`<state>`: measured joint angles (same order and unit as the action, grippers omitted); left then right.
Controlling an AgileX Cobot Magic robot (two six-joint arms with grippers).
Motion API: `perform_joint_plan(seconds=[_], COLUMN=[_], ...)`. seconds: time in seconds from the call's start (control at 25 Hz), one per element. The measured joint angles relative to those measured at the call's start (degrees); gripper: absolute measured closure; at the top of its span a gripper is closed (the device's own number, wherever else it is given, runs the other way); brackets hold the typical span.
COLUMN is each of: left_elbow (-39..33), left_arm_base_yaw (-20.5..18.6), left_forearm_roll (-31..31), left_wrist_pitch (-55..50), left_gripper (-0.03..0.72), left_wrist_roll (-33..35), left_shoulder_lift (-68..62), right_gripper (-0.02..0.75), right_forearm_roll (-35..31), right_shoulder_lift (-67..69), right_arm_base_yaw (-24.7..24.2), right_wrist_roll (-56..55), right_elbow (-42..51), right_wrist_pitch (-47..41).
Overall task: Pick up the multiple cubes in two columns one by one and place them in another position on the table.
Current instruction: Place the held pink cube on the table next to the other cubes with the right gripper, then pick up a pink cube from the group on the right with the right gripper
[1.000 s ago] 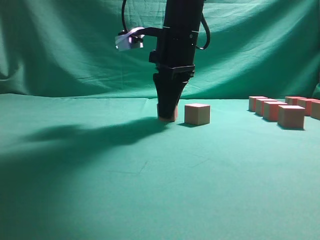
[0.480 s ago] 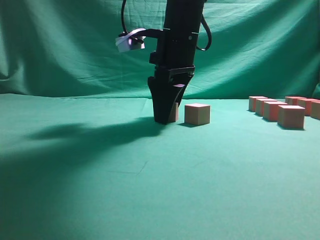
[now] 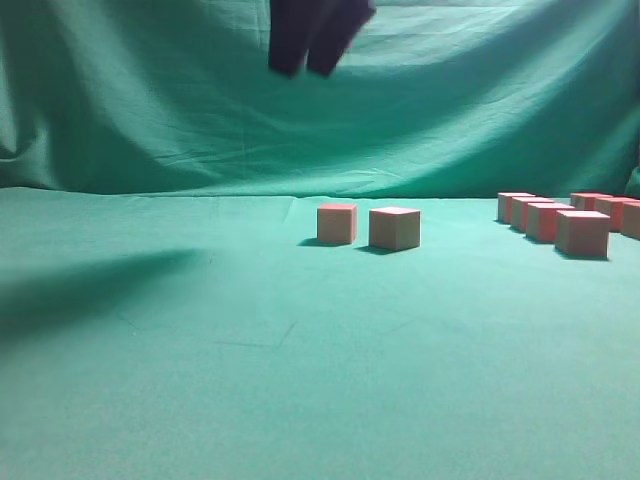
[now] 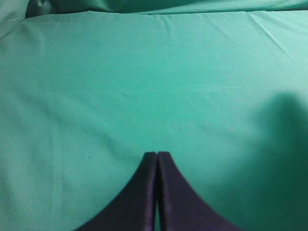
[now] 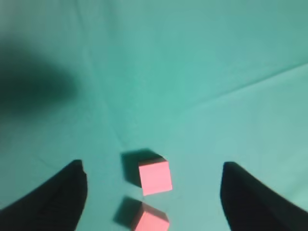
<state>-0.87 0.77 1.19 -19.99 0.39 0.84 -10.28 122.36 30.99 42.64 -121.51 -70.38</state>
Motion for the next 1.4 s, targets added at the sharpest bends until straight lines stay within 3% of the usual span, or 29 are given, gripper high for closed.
perform_joint_plan(seconds=[0.12, 0.44, 0.56, 0.92, 1.12, 1.4], left_elbow=[0.0, 0.0, 0.0, 0.0, 0.0, 0.0], left_arm_base_yaw=[0.0, 0.0, 0.0, 0.0, 0.0, 0.0], left_forearm_roll=[0.0, 0.0, 0.0, 0.0, 0.0, 0.0], left_wrist_pitch=[0.0, 0.0, 0.0, 0.0, 0.0, 0.0], left_gripper=[0.688, 0.688, 0.688, 0.688, 0.688, 0.688], left_wrist_roll=[0.0, 0.0, 0.0, 0.0, 0.0, 0.0], left_shoulder_lift=[0.0, 0.0, 0.0, 0.0, 0.0, 0.0], right_gripper=[0.185, 0.185, 0.185, 0.185, 0.185, 0.185], right_forearm_roll=[1.74, 18.85, 21.83, 22.34, 17.03, 12.51], right_shoulder_lift=[-4.46, -17.54, -22.41, -33.25, -32.94, -27.79], right_arm_base_yaw=[0.0, 0.0, -0.54, -9.8, -14.41, -16.46], right_wrist_roll=[-9.59, -35.26, -42.04, -51.71, -51.98, -53.59], right_elbow=[0.0, 0.0, 2.0, 30.86, 45.72, 51.13], right_wrist_pitch=[-0.86, -1.79, -1.77, -1.72, 3.98, 14.41])
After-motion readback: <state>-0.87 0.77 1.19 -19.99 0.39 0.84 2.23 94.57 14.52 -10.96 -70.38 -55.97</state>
